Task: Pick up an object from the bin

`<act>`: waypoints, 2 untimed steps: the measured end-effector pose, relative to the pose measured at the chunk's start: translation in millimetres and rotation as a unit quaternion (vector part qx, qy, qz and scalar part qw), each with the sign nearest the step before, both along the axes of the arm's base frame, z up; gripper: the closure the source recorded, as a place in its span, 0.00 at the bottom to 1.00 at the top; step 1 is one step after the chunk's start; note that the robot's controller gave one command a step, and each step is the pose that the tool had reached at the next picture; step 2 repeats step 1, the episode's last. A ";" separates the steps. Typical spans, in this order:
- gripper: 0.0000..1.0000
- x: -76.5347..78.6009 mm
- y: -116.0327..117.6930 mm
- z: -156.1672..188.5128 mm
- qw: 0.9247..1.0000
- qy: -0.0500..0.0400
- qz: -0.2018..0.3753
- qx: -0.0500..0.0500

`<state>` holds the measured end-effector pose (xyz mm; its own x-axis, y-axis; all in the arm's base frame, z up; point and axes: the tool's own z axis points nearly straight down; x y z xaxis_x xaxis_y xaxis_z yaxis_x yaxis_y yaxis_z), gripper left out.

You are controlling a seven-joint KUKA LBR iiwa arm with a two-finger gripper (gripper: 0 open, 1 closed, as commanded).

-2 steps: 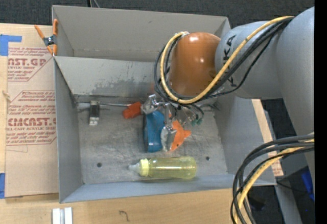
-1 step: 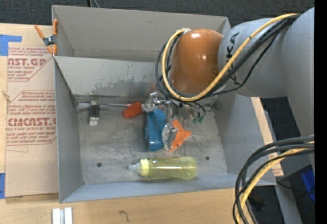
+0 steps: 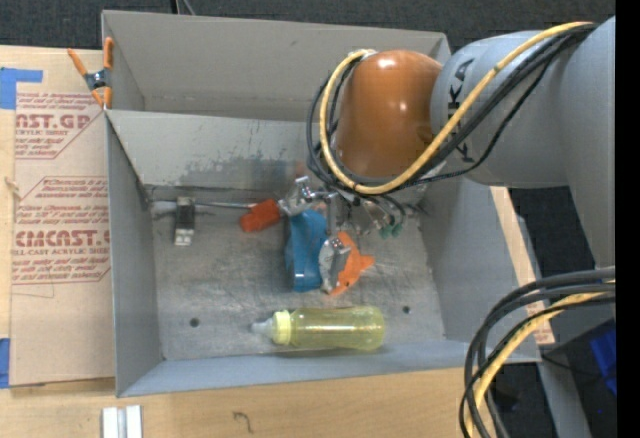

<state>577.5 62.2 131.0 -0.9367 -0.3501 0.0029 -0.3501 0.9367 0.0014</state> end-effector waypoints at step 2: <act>1.00 0.2 0.0 8.8 1.000 0.000 0.000 0.000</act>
Offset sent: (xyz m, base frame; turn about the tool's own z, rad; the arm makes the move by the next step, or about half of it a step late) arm -0.0001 -0.0001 0.0118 0.0000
